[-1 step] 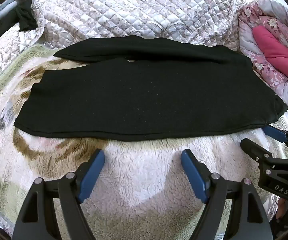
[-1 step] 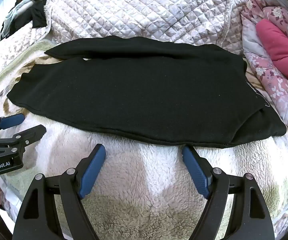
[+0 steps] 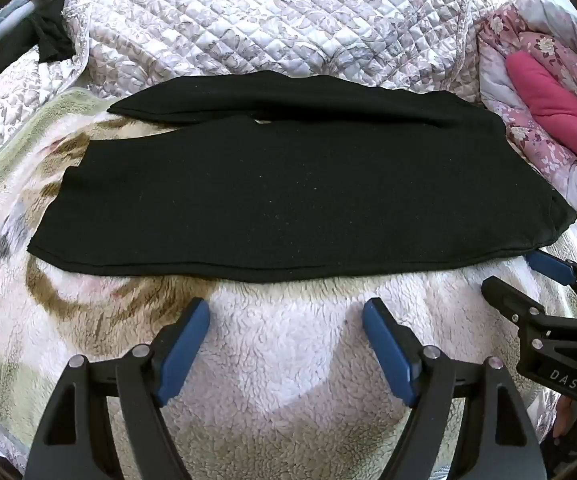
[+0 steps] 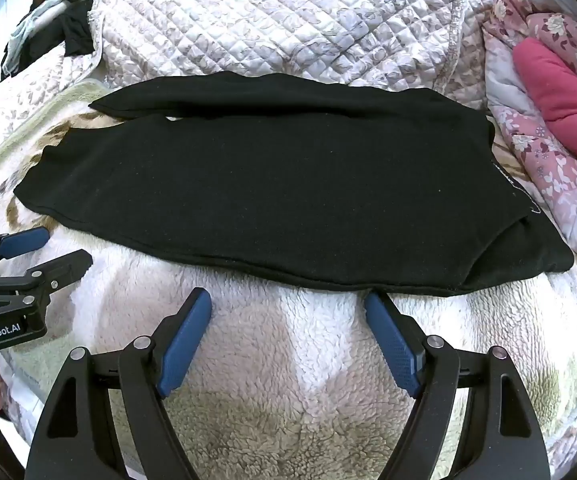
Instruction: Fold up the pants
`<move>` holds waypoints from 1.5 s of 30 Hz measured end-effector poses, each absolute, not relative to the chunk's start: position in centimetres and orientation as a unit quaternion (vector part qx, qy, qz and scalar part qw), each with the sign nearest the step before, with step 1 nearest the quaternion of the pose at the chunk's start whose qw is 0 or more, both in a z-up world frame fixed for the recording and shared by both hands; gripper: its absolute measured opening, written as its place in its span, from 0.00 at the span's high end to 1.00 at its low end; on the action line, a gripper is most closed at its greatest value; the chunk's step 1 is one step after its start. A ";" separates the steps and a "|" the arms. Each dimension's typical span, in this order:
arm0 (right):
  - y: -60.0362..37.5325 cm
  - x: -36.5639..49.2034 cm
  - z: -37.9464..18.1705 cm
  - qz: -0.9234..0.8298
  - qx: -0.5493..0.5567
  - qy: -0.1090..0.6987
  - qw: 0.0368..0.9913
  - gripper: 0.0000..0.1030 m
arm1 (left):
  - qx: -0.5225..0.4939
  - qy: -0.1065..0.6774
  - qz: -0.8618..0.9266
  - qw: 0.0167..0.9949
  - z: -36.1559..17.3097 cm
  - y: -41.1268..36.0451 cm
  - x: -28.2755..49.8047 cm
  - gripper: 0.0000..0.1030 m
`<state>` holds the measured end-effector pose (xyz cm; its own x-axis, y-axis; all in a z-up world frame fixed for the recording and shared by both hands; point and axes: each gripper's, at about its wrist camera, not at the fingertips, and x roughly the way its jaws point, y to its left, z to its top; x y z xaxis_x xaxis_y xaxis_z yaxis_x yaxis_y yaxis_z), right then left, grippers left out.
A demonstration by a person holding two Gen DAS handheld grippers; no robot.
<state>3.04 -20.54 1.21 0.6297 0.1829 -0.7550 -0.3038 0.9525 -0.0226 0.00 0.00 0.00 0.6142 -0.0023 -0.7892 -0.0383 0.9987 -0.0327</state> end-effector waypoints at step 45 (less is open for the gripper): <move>-20.4 3.1 1.2 0.134 -0.077 0.411 0.898 0.23 | -0.016 0.438 0.008 0.899 0.0 -0.4 0.0 0.21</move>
